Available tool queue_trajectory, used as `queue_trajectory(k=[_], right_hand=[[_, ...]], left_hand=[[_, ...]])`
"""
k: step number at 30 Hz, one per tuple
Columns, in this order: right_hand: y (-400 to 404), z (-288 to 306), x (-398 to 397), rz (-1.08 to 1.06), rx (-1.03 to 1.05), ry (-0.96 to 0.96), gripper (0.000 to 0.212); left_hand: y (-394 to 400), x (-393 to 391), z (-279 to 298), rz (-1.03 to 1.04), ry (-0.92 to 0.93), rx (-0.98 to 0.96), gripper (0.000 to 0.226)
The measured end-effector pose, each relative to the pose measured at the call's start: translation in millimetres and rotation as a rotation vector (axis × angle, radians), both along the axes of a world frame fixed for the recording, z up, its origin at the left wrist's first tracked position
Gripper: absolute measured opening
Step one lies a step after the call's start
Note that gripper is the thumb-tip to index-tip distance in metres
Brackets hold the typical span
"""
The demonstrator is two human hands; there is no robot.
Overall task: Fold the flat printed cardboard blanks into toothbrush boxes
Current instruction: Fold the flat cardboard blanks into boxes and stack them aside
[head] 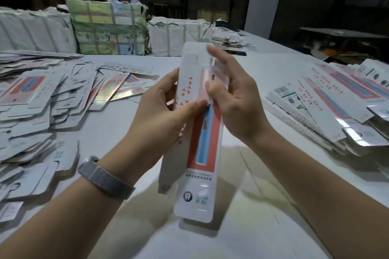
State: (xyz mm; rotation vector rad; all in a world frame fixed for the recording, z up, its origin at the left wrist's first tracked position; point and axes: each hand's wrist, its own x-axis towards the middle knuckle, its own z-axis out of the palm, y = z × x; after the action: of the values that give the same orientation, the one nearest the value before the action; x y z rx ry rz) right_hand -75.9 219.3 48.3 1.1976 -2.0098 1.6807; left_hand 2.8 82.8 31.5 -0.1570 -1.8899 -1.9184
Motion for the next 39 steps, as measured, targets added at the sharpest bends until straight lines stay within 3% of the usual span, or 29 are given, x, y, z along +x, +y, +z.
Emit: queue_trajectory(k=[5,8,10,14,17,22,27,35,39], right_hand=[[-2,0,-1,-0.138,0.081,0.021,0.045],[-5,0,-1,-0.155,0.082,-0.109,0.034],[-6,-3,1,-0.091,0.025,-0.276,0.023],[-7,-2,0,-0.076,-0.13,-0.45,0.014],[-2,5,-5,-0.137,-0.119,-0.451,0.025],[11,22,-9,-0.087,0.041,-0.509,0.026],[19,36,-6,-0.045,0.055,-0.554,0.029],[24,42,-5,-0.055,0.092,-0.633,0.02],[18,37,-7,-0.078,0.106,-0.657,0.023]], left_hand=[[0,3,0,-0.313,-0.126,0.275,0.064],[3,6,0,-0.432,-0.222,0.409,0.055],[3,7,-1,-0.403,-0.305,0.342,0.049],[4,5,-4,-0.346,-0.374,0.258,0.068],[7,5,-3,-0.355,-0.374,0.177,0.07],[14,10,4,-0.377,-0.389,0.092,0.07],[16,11,12,-0.357,-0.36,0.022,0.068],[6,8,11,-0.429,-0.427,0.027,0.072],[8,2,2,-0.333,-0.501,0.106,0.062]])
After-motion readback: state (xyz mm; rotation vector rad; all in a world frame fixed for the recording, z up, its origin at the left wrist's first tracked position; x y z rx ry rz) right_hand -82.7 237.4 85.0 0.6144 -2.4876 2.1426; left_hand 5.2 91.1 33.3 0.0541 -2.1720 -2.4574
